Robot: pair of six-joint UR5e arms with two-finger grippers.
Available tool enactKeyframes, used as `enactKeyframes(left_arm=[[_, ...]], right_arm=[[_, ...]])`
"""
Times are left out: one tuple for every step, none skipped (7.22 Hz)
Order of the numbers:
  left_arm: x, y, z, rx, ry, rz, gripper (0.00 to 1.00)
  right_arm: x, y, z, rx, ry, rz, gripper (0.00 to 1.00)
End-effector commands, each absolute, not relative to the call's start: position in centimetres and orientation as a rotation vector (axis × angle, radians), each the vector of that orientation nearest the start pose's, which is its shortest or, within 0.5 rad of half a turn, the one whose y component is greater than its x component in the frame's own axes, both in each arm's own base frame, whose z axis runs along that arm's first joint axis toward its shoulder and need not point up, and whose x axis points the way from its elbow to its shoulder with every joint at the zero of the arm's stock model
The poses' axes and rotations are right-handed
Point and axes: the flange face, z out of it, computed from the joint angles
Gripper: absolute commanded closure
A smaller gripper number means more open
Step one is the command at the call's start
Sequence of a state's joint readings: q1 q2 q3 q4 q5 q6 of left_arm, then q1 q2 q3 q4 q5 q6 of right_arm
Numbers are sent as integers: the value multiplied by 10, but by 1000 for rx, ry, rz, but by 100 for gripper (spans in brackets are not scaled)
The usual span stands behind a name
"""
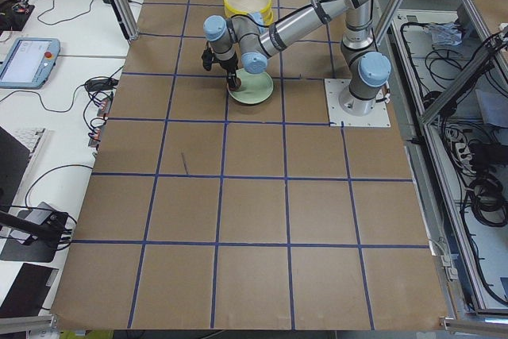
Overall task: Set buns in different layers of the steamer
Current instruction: 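Set the top tier on the bottom tier with the right gripper while the left reaches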
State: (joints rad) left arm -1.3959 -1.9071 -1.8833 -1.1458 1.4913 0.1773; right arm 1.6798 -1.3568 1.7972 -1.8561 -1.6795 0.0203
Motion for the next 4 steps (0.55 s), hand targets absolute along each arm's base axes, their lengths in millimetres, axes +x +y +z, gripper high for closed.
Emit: enactKeyframes(left_arm=[[-45, -537, 199, -6, 3207, 369, 2], [-45, -539, 200, -9, 3209, 364, 6], [-45, -543, 202, -24, 3211, 352, 13], [-45, -544, 201, -35, 3213, 352, 23]], right_arm=[[189, -508, 289, -201, 3280, 258, 91], [190, -507, 287, -203, 3276, 263, 91], [190, -505, 284, -203, 3276, 266, 92], [190, -505, 282, -209, 3276, 274, 92]])
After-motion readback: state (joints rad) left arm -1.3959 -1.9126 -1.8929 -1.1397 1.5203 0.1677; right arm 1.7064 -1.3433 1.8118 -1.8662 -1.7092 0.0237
